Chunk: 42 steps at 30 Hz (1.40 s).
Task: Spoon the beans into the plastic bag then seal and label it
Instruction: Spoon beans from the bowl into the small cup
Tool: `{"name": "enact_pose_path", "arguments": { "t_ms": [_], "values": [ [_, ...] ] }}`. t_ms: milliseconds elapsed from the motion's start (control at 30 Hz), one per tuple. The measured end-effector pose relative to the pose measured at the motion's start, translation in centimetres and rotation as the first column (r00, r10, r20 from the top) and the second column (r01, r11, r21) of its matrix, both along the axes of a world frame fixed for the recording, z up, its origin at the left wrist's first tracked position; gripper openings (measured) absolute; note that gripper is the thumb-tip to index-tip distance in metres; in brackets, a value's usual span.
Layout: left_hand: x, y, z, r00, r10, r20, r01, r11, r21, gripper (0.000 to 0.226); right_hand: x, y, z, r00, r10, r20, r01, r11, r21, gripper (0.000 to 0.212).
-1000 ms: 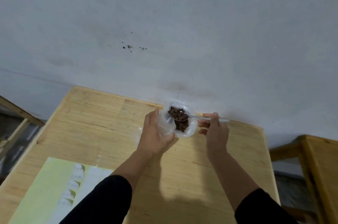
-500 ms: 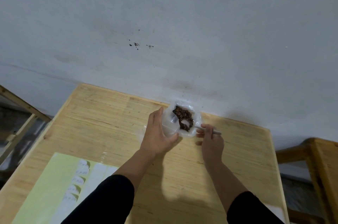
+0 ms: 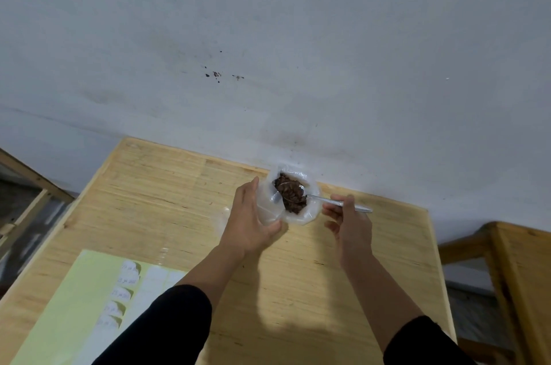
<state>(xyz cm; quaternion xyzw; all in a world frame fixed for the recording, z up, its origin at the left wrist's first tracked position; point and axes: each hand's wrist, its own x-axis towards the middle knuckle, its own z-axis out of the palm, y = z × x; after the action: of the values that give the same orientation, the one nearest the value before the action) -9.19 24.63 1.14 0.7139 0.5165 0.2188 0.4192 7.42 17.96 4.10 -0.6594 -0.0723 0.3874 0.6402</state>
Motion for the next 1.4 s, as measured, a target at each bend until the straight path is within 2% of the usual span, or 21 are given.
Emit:
{"name": "enact_pose_path", "arguments": {
  "t_ms": [133,333,533,700,767,900,1000,1067,1167,1400],
  "values": [
    [0.1,-0.1,0.1,1.000,-0.009,-0.012,0.009,1.000,0.010,0.103,-0.8,-0.5,1.0,0.978,0.131,0.161,-0.138,0.990,0.033,0.032],
    [0.1,-0.2,0.4,1.000,-0.022,-0.005,0.022,0.999,0.025,0.103,-1.5,-0.8,1.5,0.888,0.269,0.372,-0.290,0.957,0.001,0.027],
    [0.2,-0.1,0.4,1.000,-0.002,0.016,0.001,0.998,0.055,0.100,-1.1,-2.3,1.8,0.896,0.282,0.343,-0.280,0.958,-0.059,0.014],
    [0.3,-0.3,0.4,0.999,0.000,0.032,-0.003,0.997,0.072,0.099,-0.8,-4.3,0.7,0.878,0.392,0.274,-0.351,0.917,-0.188,0.011],
    [0.4,-0.6,0.4,0.999,0.000,0.045,-0.003,0.997,0.081,0.099,-0.5,-5.0,0.2,0.911,0.332,0.244,-0.290,0.938,-0.190,0.010],
    [0.4,-1.3,0.6,0.999,-0.009,0.049,0.004,0.995,0.103,0.099,1.1,-6.5,-1.4,0.983,0.047,0.180,-0.010,0.980,-0.199,0.013],
    [0.4,-2.0,0.6,0.999,-0.010,0.043,0.005,0.993,0.121,0.099,2.0,-7.2,-2.6,0.982,-0.108,0.156,0.147,0.954,-0.263,0.013],
    [0.4,-2.5,0.7,0.999,-0.011,0.038,0.006,0.992,0.126,0.099,2.4,-7.2,-3.3,0.969,-0.142,0.200,0.201,0.927,-0.316,0.011],
    [0.5,-3.2,0.8,1.000,-0.011,0.018,0.008,0.991,0.133,0.099,2.9,-7.0,-4.3,0.950,-0.096,0.297,0.210,0.899,-0.384,0.011],
    [0.6,-4.7,1.1,1.000,0.002,-0.015,0.000,0.989,0.148,0.100,3.7,-6.9,-5.6,0.869,0.189,0.458,0.096,0.844,-0.528,0.010]
  ]
}}
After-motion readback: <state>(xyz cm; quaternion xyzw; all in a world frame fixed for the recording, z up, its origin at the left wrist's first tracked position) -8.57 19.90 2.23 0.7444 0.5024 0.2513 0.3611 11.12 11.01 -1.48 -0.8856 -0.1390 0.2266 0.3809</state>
